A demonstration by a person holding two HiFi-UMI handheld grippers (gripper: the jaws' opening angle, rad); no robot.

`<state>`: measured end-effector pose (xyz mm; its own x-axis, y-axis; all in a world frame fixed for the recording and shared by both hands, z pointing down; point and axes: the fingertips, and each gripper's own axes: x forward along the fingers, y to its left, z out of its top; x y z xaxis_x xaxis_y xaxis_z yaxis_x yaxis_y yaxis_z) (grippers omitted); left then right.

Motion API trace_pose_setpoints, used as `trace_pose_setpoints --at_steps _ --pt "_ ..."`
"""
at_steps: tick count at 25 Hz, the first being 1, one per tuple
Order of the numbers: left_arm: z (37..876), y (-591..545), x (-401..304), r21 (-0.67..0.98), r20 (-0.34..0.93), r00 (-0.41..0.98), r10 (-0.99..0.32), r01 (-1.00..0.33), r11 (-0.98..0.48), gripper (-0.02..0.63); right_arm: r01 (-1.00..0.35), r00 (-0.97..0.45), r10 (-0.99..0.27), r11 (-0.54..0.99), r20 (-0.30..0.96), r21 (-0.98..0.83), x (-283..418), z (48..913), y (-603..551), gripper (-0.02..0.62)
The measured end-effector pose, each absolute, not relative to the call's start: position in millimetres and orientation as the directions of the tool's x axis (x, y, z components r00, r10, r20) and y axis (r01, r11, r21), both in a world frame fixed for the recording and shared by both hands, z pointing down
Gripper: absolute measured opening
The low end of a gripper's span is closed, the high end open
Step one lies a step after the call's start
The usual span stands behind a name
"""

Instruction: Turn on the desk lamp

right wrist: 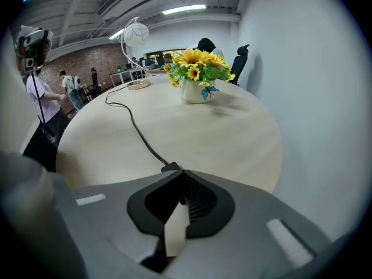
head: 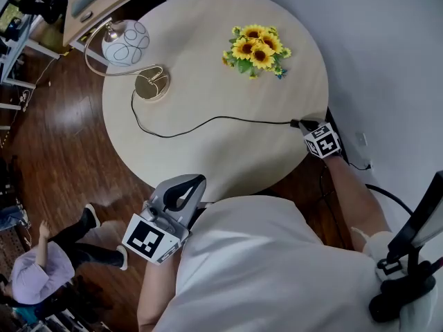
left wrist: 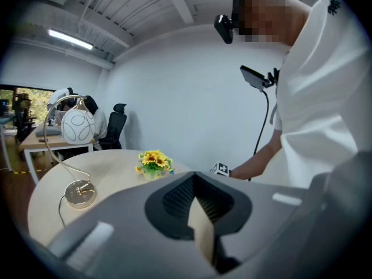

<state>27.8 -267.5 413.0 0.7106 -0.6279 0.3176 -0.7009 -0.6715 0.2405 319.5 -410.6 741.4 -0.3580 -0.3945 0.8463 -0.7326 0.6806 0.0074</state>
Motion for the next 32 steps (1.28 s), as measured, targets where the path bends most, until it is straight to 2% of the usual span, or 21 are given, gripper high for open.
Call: trace_pose_setpoints --at_steps 14,20,32 --pt "414 -267 26 0.249 0.314 0.712 -0.628 -0.7 -0.67 0.018 -0.75 -0.336 -0.387 0.662 0.858 0.005 328 748 -405 0.0" --pt "418 -265 20 0.236 0.326 0.718 -0.615 -0.692 -0.682 0.018 -0.774 -0.34 -0.433 0.632 0.835 0.012 326 737 -411 0.002" --pt "409 -235 -5 0.229 0.265 0.766 -0.586 -0.64 -0.733 0.018 -0.765 -0.469 -0.543 0.644 0.696 -0.013 247 650 -364 0.002"
